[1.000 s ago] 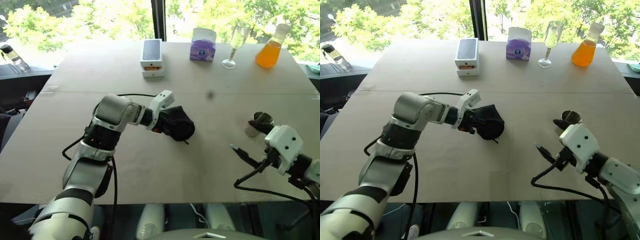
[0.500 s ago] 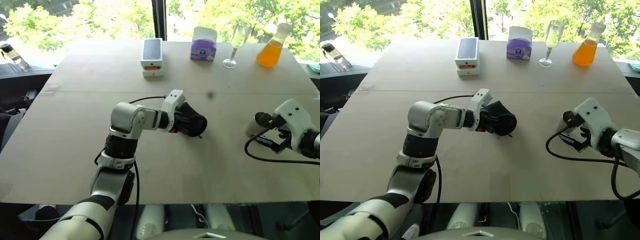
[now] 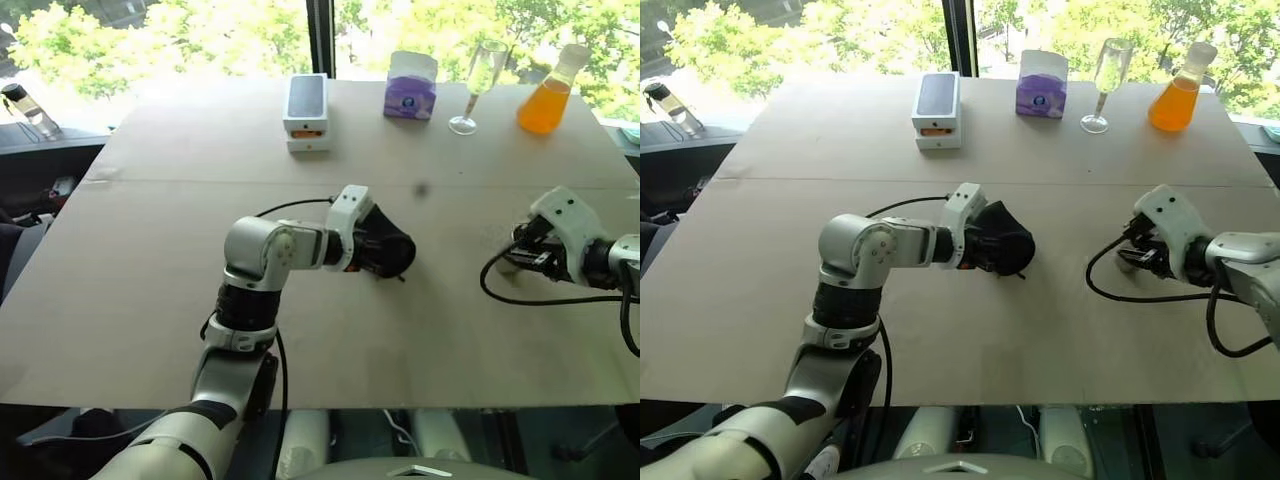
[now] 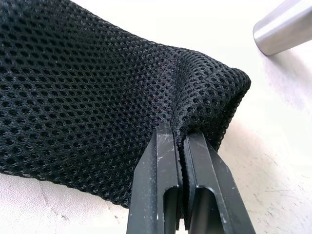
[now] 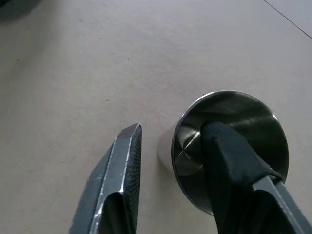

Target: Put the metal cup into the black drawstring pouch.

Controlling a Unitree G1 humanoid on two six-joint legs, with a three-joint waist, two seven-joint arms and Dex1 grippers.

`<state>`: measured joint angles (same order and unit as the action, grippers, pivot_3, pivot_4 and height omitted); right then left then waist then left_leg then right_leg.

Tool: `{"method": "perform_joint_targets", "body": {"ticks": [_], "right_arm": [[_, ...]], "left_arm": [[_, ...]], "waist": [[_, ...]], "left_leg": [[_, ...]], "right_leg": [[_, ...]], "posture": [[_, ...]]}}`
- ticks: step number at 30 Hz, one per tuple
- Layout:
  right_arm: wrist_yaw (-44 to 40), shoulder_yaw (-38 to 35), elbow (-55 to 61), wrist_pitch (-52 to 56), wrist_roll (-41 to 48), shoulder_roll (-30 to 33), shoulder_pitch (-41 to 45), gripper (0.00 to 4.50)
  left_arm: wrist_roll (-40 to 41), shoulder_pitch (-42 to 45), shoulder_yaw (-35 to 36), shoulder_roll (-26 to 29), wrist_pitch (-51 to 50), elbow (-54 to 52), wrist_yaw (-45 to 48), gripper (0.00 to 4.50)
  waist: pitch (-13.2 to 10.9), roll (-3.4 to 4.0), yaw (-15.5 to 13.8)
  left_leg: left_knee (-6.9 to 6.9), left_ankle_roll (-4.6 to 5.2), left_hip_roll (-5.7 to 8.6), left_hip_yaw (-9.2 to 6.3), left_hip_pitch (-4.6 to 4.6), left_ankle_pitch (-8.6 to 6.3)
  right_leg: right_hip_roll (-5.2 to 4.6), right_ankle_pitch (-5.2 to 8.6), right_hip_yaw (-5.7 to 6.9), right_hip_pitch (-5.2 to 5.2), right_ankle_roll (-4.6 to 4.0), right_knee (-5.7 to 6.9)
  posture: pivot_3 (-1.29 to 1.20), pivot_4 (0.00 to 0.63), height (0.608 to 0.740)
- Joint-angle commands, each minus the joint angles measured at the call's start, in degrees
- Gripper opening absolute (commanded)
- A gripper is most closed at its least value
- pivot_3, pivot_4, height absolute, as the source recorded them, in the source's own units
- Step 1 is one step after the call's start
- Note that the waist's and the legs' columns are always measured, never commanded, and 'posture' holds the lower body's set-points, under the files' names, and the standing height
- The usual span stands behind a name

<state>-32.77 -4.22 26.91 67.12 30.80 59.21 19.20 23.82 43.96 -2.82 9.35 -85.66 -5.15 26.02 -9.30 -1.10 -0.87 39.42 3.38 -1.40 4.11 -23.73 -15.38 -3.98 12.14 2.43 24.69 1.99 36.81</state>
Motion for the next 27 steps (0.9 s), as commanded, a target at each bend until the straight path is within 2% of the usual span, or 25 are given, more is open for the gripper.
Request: {"method": "perform_joint_targets", "body": {"ticks": [1, 2, 4, 8, 11, 14, 17, 22, 27], "right_arm": [[-0.6, 1.2, -0.4, -0.8, -1.8, 1.4, 1.5, 1.54], [-0.6, 1.4, -0.6, -0.8, -2.2, 1.3, 1.6, 0.82], [-0.7, 1.5, -0.6, -0.8, -2.5, 1.1, 1.8, 0.04], [-1.7, -1.0, 0.8, -0.2, -1.5, 1.2, 0.7, 0.04], [-3.2, -8.5, 3.2, 3.6, 5.4, -2.7, 0.9, 0.04], [-2.6, -19.9, 7.5, 10.0, 19.7, -12.3, 1.4, 0.04], [2.0, -25.8, 11.5, 12.9, 30.9, -20.0, -0.3, 0.04], [16.8, -25.2, 13.9, 9.8, 41.8, -30.5, -3.7, 0.04], [25.7, -19.9, 12.1, 4.0, 41.8, -38.1, -7.1, 0.04]], "left_arm": [[1.0, 0.0, -0.1, -0.3, 0.3, -2.7, -0.6, 0.00], [1.2, -0.1, -0.1, -0.3, 0.3, -2.9, -0.7, 0.00], [1.5, -0.3, 0.1, -0.4, 0.2, -3.4, -0.8, 0.00], [2.4, -0.4, 1.9, -1.4, 0.0, -2.9, -1.2, 0.00], [2.8, 0.0, 2.3, -1.8, -0.7, -2.2, -1.4, 0.00], [3.3, 0.7, 2.8, -2.4, -1.1, -1.6, -1.6, 0.00], [3.8, 1.7, 4.2, -3.3, -1.9, -0.5, -1.8, 0.00], [4.8, 3.2, 5.0, -3.2, -2.9, 0.5, -1.5, 0.00], [6.8, 4.3, 6.0, -2.2, -5.4, -0.5, -0.4, 0.00]], "waist": [[0.0, 0.00, 0.0], [0.0, 0.00, 0.0], [0.0, 0.00, 0.0], [0.0, 0.00, 0.0], [0.0, 0.00, 0.0], [0.0, -0.02, 0.0], [0.0, -0.01, 0.0], [0.0, -0.01, 0.1], [0.0, 0.02, 0.1]], "left_leg": [[0.00, 0.00, 0.00, 0.00, 0.00, 0.00], [0.00, 0.00, 0.00, 0.00, 0.00, 0.00], [0.00, 0.00, 0.00, 0.00, 0.00, 0.00], [0.00, 0.00, 0.00, -0.01, 0.00, 0.00], [0.00, 0.00, 0.00, -0.02, -0.01, 0.00], [0.00, -0.01, -0.01, -0.04, -0.01, 0.00], [-0.02, -0.01, -0.02, -0.10, -0.01, 0.01], [0.00, 0.13, 0.03, -0.05, -0.01, -0.08], [-0.01, 0.07, 0.04, -0.05, 0.01, -0.04]], "right_leg": [[0.00, 0.00, 0.01, 0.00, 0.00, 0.00], [0.00, 0.00, 0.00, 0.00, 0.00, 0.00], [-0.01, 0.00, 0.00, 0.00, 0.00, 0.00], [-0.01, 0.00, 0.01, 0.00, 0.00, 0.00], [-0.01, 0.00, 0.02, 0.00, 0.00, 0.00], [0.00, 0.00, 0.03, 0.00, 0.01, 0.01], [0.00, -0.01, 0.07, -0.01, 0.01, 0.04], [-0.05, -0.01, 0.02, -0.01, 0.01, 0.06], [-0.03, -0.01, 0.02, 0.01, 0.01, 0.12]], "posture": [[0.00, 0.150, 0.737], [0.00, 0.150, 0.737], [0.00, 0.150, 0.737], [0.00, 0.150, 0.737], [0.00, 0.150, 0.737], [0.00, 0.150, 0.737], [0.00, 0.150, 0.737], [0.00, 0.150, 0.737], [0.00, 0.150, 0.737]]}}
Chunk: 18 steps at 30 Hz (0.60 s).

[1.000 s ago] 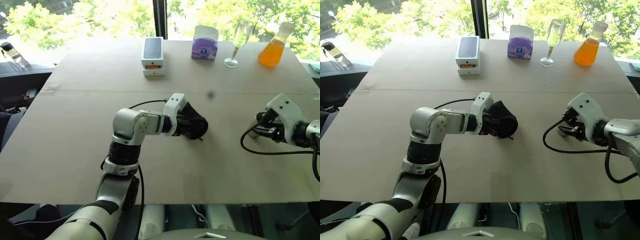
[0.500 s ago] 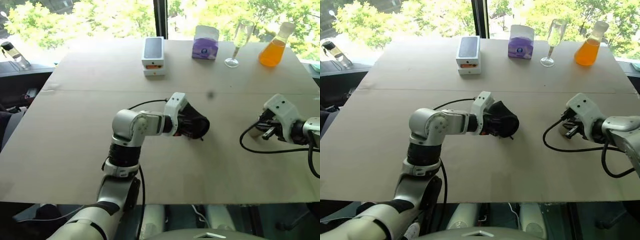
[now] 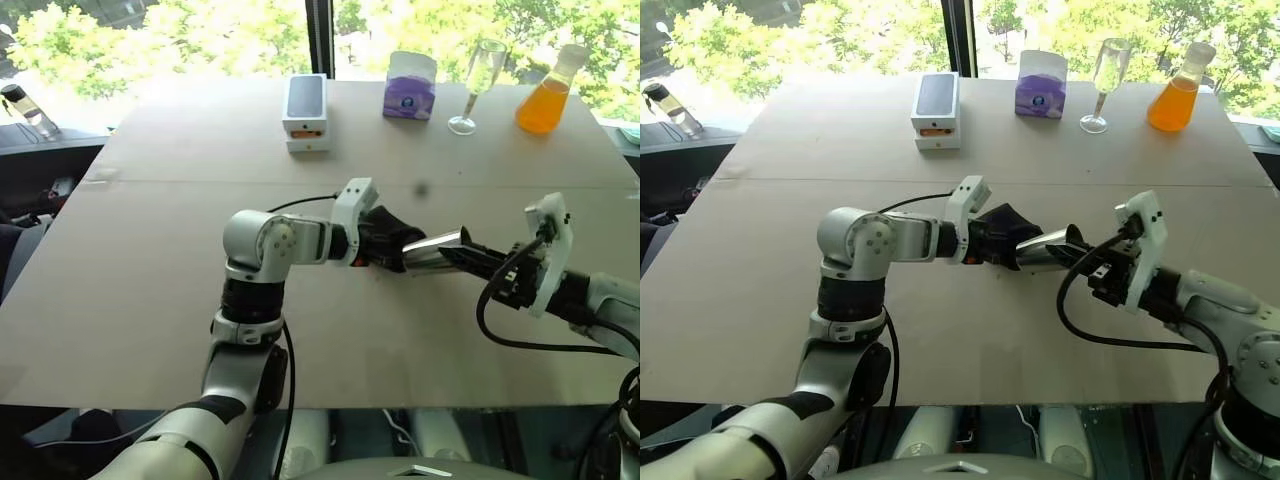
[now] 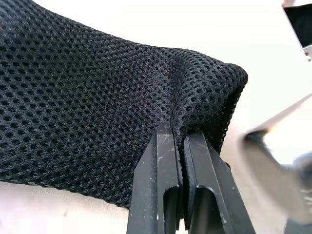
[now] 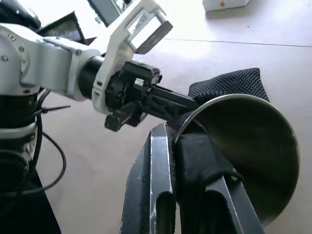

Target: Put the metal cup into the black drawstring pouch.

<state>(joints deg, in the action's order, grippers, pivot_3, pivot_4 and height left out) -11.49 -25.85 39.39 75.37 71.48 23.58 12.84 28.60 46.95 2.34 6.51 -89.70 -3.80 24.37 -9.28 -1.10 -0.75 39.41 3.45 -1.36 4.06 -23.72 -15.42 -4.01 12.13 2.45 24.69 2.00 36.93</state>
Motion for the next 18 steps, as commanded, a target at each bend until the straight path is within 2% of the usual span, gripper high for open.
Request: {"method": "perform_joint_targets", "body": {"ticks": [1, 11, 18], "right_arm": [[5.5, 2.7, -1.3, -5.4, 0.7, -3.6, -0.9, 0.04], [8.5, 10.2, -6.8, -14.6, -4.7, -7.5, -0.9, 0.04], [7.6, 15.7, -7.9, -16.9, -6.5, -9.0, -2.3, 0.04]], "left_arm": [[2.5, 1.4, 0.8, 0.8, -1.8, -2.1, 1.4, 0.00], [5.8, 1.2, 1.3, 0.6, -2.8, -3.6, 1.4, 0.00], [6.6, 1.5, 1.4, 1.6, -2.8, -4.2, 1.4, 0.00]], "waist": [[0.0, 0.02, 0.0], [0.0, 0.03, 0.1], [0.0, 0.03, 0.0]], "left_leg": [[-0.01, -0.05, 0.00, 0.01, 0.01, 0.03], [-0.01, -0.05, 0.03, 0.03, 0.01, 0.03], [-0.01, -0.05, 0.02, 0.03, 0.00, 0.03]], "right_leg": [[0.00, 0.00, -0.01, 0.00, 0.00, 0.01], [0.01, 0.00, 0.03, 0.02, 0.00, 0.02], [0.00, 0.00, 0.03, 0.03, 0.00, 0.01]], "posture": [[0.00, 0.150, 0.737], [0.00, 0.150, 0.737], [0.00, 0.150, 0.737]]}}
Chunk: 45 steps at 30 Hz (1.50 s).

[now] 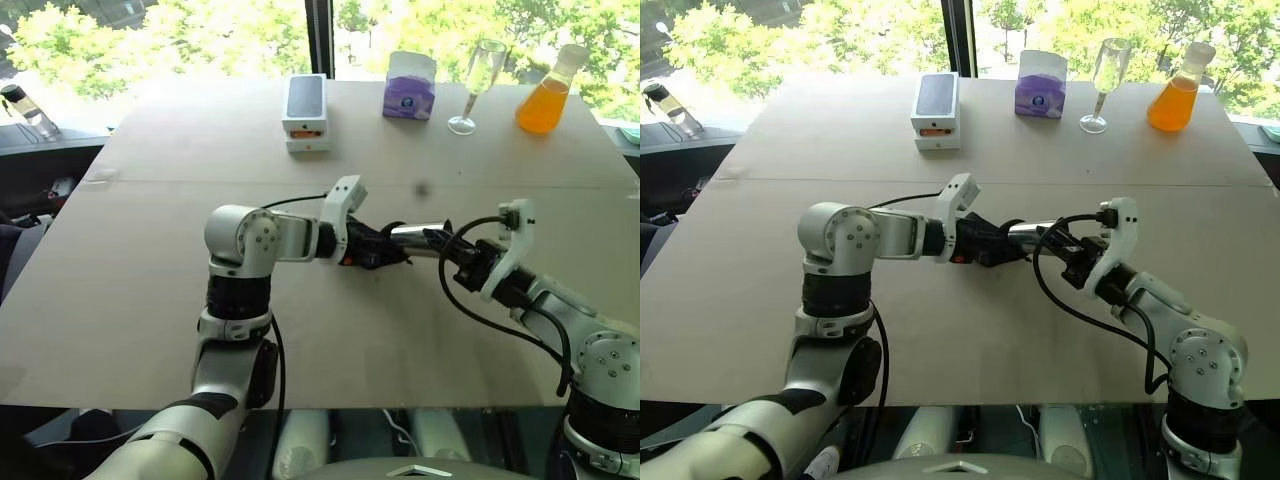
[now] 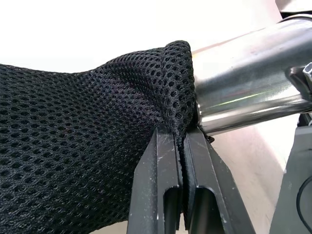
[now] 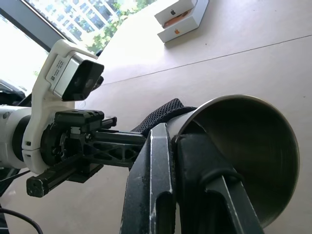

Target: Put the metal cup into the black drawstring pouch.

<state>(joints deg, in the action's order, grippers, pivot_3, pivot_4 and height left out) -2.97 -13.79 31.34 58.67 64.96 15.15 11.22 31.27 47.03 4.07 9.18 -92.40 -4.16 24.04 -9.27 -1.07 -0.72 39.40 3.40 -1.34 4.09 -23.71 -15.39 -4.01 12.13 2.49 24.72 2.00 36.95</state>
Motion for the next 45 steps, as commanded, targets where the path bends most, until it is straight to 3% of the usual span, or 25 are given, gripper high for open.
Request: {"method": "perform_joint_targets", "body": {"ticks": [1, 10, 24, 34, 45], "right_arm": [[-1.4, 4.5, -0.1, -0.3, -0.1, -0.5, -0.9, 0.04], [-3.6, 8.5, -3.4, -2.3, -3.5, -1.2, 0.7, 0.04], [-6.5, 8.9, -6.0, -2.6, -6.4, 0.8, 2.2, 0.04], [-2.9, 2.2, -8.9, -4.5, 3.8, -4.5, 5.4, 0.04], [7.3, -4.0, -13.7, -8.8, 16.3, -8.9, 7.2, 0.04]], "left_arm": [[4.0, 1.5, -0.4, -0.9, -0.1, -3.9, 1.7, 0.00], [5.2, 2.4, -0.1, 0.1, -0.1, -4.6, 1.5, 0.00], [7.6, 2.0, 1.2, -0.1, -0.1, -6.5, 0.4, 0.00], [7.5, 0.9, 1.6, 0.3, -0.1, -5.2, -1.7, 0.00], [14.2, 2.3, 23.3, -12.1, -0.1, 2.8, -12.1, 0.00]], "waist": [[0.0, 0.00, 0.0], [0.0, 0.00, 0.1], [0.0, 0.01, 0.3], [0.0, 0.01, 0.0], [0.0, 0.00, 0.2]], "left_leg": [[0.00, 0.00, 0.00, 0.00, 0.00, 0.00], [0.00, 0.00, 0.00, 0.00, 0.01, 0.00], [0.00, 0.00, -0.01, 0.02, 0.02, 0.00], [0.00, 0.00, -0.01, -0.01, -0.01, 0.00], [-0.01, 0.00, -0.02, -0.01, 0.00, 0.00]], "right_leg": [[0.00, 0.00, 0.00, 0.00, 0.00, 0.00], [0.00, 0.00, 0.01, 0.00, 0.00, 0.00], [-0.01, 0.00, -0.06, 0.01, 0.00, 0.01], [-0.01, 0.00, -0.02, 0.01, 0.00, 0.01], [0.00, 0.00, 0.00, 0.01, 0.00, 0.01]], "posture": [[0.00, 0.150, 0.737], [0.00, 0.150, 0.737], [0.00, 0.150, 0.737], [0.00, 0.150, 0.737], [0.00, 0.150, 0.737]]}}
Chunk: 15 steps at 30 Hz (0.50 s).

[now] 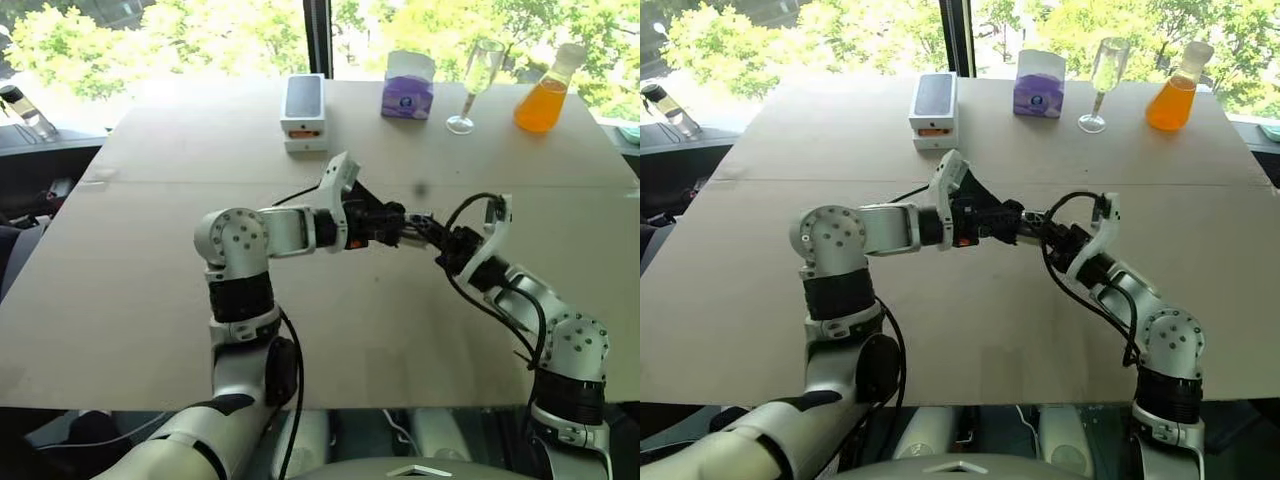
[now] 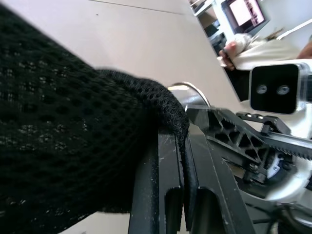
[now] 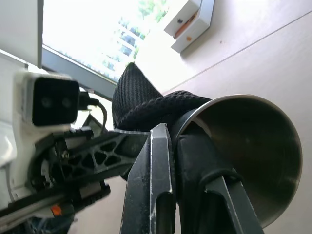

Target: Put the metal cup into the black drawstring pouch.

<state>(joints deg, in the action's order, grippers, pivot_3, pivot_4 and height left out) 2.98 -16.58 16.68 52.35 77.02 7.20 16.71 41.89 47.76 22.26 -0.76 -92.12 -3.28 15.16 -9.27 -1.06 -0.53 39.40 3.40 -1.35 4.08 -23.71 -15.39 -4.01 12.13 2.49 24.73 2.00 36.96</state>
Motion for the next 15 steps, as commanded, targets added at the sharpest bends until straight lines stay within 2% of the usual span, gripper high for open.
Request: {"method": "perform_joint_targets", "body": {"ticks": [1, 3, 8, 15], "right_arm": [[1.7, -0.9, 0.9, -2.8, 4.3, -1.2, 1.8, 0.04], [1.6, 0.3, 1.2, -3.0, 3.6, -1.1, 1.7, 0.04], [-5.9, 6.4, 4.3, -4.5, -4.2, 1.1, 0.5, 0.04], [-15.1, 10.3, 4.5, -10.4, -12.8, 2.2, 0.6, 0.04]], "left_arm": [[5.1, 2.4, 7.7, -3.3, -0.4, 3.0, -4.9, 0.00], [7.9, 3.7, 11.9, -5.0, -0.4, 4.7, -8.1, 0.00], [15.2, 6.6, 19.7, -7.2, -0.4, 9.6, -16.3, 0.00], [25.1, 7.9, 18.8, -6.1, -0.4, 14.3, -23.4, 0.00]], "waist": [[0.0, 0.00, 0.0], [0.0, 0.00, 0.0], [0.0, -0.01, 0.0], [0.0, -0.01, -0.1]], "left_leg": [[0.00, 0.00, 0.00, 0.00, 0.00, 0.00], [0.00, 0.01, 0.01, 0.00, -0.01, -0.01], [0.00, 0.03, 0.03, 0.00, -0.03, -0.02], [0.00, 0.02, 0.04, 0.00, -0.03, -0.01]], "right_leg": [[0.00, 0.00, -0.01, 0.00, 0.00, 0.00], [-0.01, 0.00, -0.01, 0.00, 0.00, -0.01], [-0.01, 0.00, -0.01, 0.00, 0.01, -0.03], [-0.02, 0.00, 0.12, -0.01, 0.01, -0.04]], "posture": [[0.00, 0.150, 0.737], [0.00, 0.150, 0.737], [0.00, 0.150, 0.737], [0.00, 0.150, 0.737]]}}
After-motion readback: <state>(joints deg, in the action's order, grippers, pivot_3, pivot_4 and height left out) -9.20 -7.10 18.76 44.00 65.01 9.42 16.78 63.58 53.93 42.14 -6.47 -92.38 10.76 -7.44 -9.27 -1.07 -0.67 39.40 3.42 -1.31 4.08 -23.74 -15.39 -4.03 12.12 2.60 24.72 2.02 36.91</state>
